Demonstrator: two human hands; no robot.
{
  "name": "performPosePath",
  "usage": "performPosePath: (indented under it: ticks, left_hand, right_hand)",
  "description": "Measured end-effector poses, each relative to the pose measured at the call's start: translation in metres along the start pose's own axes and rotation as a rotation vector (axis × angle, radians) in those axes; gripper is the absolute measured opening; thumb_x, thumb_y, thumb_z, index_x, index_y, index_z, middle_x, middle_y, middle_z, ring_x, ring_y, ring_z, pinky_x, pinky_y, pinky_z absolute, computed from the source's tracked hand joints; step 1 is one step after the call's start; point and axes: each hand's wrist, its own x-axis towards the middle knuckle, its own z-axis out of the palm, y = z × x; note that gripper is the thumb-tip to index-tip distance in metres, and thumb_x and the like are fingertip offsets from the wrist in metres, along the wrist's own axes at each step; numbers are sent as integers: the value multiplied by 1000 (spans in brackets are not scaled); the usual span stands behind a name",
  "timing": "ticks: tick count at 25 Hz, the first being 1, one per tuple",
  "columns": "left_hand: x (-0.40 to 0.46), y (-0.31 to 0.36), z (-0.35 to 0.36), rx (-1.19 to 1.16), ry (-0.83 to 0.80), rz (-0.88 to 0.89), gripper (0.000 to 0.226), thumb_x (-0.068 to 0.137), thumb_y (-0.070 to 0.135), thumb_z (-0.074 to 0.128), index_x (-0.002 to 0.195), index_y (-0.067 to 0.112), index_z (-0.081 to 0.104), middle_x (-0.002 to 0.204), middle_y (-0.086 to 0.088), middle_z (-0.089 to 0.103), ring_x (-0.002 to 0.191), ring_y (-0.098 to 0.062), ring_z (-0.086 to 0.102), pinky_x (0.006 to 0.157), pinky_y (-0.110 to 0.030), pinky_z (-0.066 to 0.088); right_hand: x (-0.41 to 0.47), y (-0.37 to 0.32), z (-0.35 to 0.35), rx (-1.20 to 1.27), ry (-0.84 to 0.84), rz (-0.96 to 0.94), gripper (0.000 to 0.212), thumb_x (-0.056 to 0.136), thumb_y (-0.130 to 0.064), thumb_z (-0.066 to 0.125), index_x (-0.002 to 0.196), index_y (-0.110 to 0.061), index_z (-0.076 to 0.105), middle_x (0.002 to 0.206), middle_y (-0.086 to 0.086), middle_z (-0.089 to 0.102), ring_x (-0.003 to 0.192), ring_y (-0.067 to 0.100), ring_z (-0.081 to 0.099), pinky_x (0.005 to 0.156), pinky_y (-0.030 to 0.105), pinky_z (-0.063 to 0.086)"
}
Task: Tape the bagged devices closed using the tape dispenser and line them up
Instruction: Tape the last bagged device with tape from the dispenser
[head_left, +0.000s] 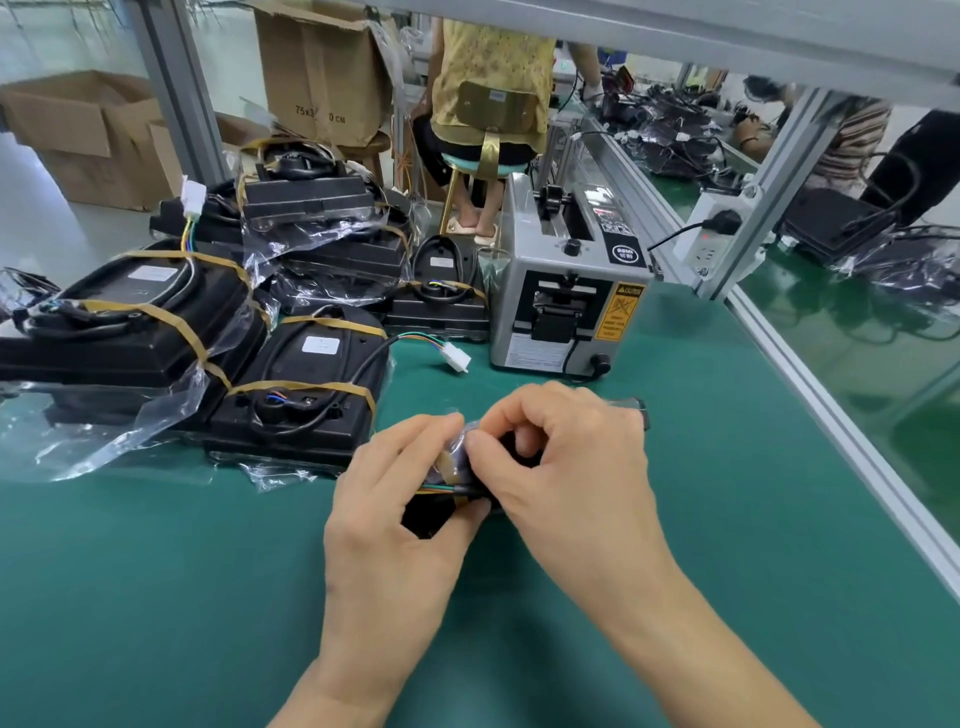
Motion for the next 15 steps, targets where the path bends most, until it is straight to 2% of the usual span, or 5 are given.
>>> performPosePath:
  ticks: [3, 6, 8, 12, 15]
  left_hand:
    - [0, -1, 0, -7, 2, 3, 67, 60, -7, 83, 115, 24, 63, 116, 8, 61, 111, -21, 58, 94, -44, 47]
    - [0, -4, -1, 0, -10, 3, 64, 61, -4, 85, 117, 20, 65, 115, 9, 61, 110, -19, 58, 95, -42, 46]
    - [0, -4, -1, -6, -7, 6, 60, 63, 3, 83, 118, 20, 65, 115, 8, 61, 110, -20, 58, 95, -41, 46]
    - [0, -3, 0, -18, 15, -7, 56, 62, 14, 76, 117, 20, 65, 116, 8, 61, 111, -23, 58, 94, -44, 47]
    - [-1, -3, 0, -10, 15, -1, 55, 62, 13, 76, 116, 17, 66, 116, 7, 61, 111, -23, 59, 94, -44, 48]
  right_hand:
    - [0, -2, 0, 49, -9, 61, 9, 77, -25, 66, 70, -26, 62, 58, -11, 45, 75, 10, 47, 83, 39, 40]
    - [1, 1, -3, 133, -7, 94, 17, 80, -10, 59, 74, -26, 59, 54, -10, 44, 67, 12, 45, 82, 50, 45]
    - [0, 1, -4, 161, -9, 104, 20, 80, -9, 58, 75, -28, 58, 54, -12, 44, 66, 12, 44, 82, 51, 45]
    - [-3, -4, -1, 148, -15, 93, 15, 78, -24, 70, 76, -30, 57, 62, -10, 46, 75, 9, 47, 86, 38, 39]
    - [-4, -6, 0, 118, -22, 117, 21, 78, -24, 73, 72, -30, 54, 64, -11, 45, 78, 8, 44, 83, 30, 29]
